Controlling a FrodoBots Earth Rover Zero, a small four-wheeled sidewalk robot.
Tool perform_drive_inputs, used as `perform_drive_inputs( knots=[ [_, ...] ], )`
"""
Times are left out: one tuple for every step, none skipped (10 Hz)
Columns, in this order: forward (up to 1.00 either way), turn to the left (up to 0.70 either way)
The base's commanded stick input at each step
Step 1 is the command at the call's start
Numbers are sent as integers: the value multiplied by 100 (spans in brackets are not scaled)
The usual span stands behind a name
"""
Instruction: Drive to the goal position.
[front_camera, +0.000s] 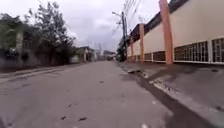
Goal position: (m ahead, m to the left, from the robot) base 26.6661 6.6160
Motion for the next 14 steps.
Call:
perform_drive_inputs(
  knots=[
    [70,0],
    [70,0],
    [70,0],
    [70,0],
    [70,0],
    [71,0],
    [79,0],
    [85,0],
    [85,0],
    [85,0],
    [95,0],
    [100,-6],
    [100,-16],
    [100,-14]
  ],
)
